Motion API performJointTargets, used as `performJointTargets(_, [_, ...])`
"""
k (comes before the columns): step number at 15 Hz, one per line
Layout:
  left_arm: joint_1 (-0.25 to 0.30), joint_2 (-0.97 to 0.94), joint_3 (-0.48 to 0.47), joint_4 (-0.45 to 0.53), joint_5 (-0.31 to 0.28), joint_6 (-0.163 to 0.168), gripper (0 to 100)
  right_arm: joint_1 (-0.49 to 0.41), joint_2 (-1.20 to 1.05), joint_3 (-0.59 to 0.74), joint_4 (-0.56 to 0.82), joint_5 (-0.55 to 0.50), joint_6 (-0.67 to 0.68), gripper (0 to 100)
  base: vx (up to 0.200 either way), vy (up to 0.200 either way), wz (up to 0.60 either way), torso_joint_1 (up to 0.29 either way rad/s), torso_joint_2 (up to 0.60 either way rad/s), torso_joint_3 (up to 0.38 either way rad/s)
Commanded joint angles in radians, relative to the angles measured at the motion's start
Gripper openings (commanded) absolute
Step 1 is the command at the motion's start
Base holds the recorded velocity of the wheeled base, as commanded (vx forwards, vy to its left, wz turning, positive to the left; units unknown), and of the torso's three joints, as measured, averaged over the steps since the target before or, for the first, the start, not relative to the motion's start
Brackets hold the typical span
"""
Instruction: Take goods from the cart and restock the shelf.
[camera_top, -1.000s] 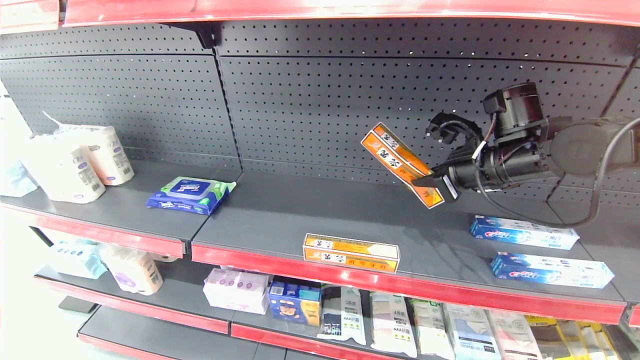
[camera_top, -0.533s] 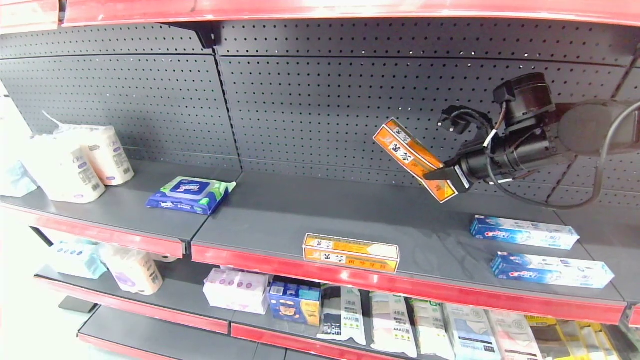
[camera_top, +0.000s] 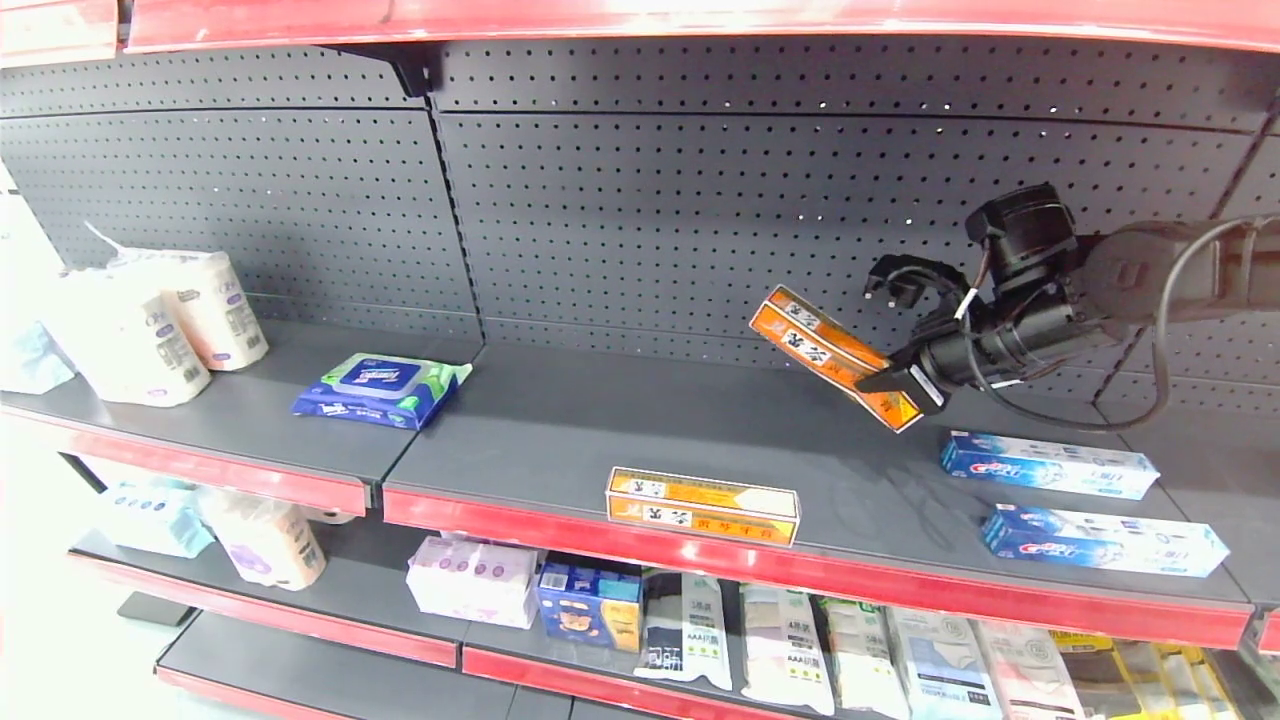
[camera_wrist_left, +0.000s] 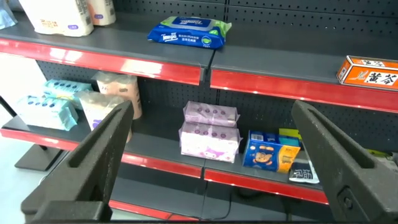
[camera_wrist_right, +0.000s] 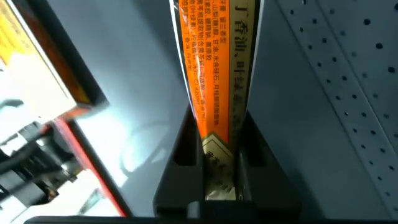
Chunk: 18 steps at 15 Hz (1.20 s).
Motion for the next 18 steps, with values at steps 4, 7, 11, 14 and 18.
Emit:
performJointTargets(4, [0.001,0.001,0.0,0.0,0.0,0.0,100,0.018,0.054,0.0,-0.002,-0.008,-0.027,0,0.0,0.0,0.0,0.0,0.0,0.0])
performJointTargets(7, [0.001,0.001,0.0,0.0,0.0,0.0,100,0.041,0.084,-0.02,-0.008,-0.007,-0.053,0,0.0,0.0,0.0,0.0,0.0,0.0])
performJointTargets(11, [0.001,0.001,0.0,0.0,0.0,0.0,100,0.08,0.13,-0.096,-0.007,-0.01,-0.058,0,0.0,0.0,0.0,0.0,0.0,0.0])
performJointTargets(14, [0.001,0.001,0.0,0.0,0.0,0.0,100,0.095,0.149,-0.105,-0.001,-0.011,-0.101,0,0.0,0.0,0.0,0.0,0.0,0.0])
performJointTargets(18, [0.001,0.001,0.0,0.0,0.0,0.0,100,0.107,0.153,-0.105,0.001,-0.041,-0.168,0,0.0,0.0,0.0,0.0,0.0,0.0])
